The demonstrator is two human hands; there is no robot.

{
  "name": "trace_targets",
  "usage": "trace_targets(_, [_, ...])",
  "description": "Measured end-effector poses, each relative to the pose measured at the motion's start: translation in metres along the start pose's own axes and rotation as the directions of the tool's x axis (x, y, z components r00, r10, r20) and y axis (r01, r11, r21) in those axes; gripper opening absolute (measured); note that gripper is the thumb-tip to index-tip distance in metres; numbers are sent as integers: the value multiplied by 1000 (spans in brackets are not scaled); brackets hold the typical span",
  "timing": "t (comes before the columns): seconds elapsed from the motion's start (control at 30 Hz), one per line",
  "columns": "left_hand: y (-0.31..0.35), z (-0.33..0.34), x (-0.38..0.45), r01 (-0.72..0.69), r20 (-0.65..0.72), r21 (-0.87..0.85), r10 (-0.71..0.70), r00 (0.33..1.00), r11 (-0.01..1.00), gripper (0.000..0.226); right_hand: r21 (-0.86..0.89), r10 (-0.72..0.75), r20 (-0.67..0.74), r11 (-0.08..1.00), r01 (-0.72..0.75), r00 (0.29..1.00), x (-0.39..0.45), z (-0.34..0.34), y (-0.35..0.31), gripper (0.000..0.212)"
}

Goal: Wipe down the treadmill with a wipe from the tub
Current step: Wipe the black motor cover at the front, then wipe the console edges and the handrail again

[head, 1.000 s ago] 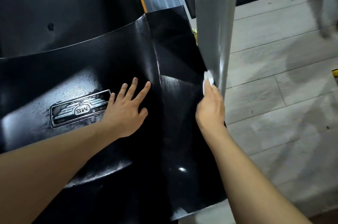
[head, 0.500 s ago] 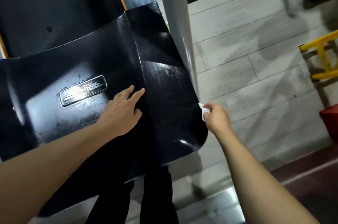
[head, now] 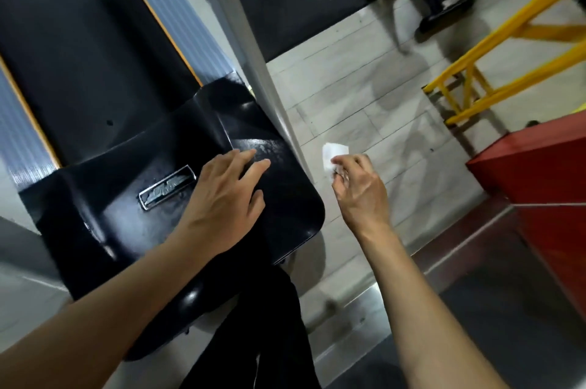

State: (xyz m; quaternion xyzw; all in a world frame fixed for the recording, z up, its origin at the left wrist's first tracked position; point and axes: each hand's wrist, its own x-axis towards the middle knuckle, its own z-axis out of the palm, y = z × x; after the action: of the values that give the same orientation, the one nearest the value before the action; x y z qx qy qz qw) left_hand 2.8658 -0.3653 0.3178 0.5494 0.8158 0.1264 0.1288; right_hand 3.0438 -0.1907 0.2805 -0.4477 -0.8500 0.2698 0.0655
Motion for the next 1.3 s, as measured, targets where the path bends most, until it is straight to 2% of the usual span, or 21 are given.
trace_targets(0.07, [20,-31,-3,-65,-56,7,66,996,998,46,-25,-63,-75,998,61,995,-11,-33,-21,22])
trace_targets(0.27, [70,-114,3,-141,-75,138,152,986,980,52,-95,-208,-259,977,189,943,-31,-124,-68,27])
trace_targets(0.6, [120,-189,63,-140,-249,198,188,950,970,46,-170,-334,-404,942,289,852,18,-240,-73,34])
trace_targets(0.77, [157,-200,116,-43,-363,215,121,924,976,36,-152,-406,-400,913,378,821,79,-293,-54,36])
trace_targets(0.87, [182,-202,152,83,-389,211,5,921,974,37,-134,-480,-354,876,464,803,123,-324,-35,37])
trace_targets(1.07, [228,-218,219,291,-491,197,-163,856,936,34,-108,-607,-285,790,604,742,213,-381,1,36])
trace_targets(1.2, [245,-236,260,386,-514,205,-236,825,900,42,-88,-666,-280,735,673,691,272,-405,0,28])
trace_targets(1.3, [243,-251,291,443,-535,210,-277,798,871,41,-42,-690,-302,699,714,658,317,-413,-15,32])
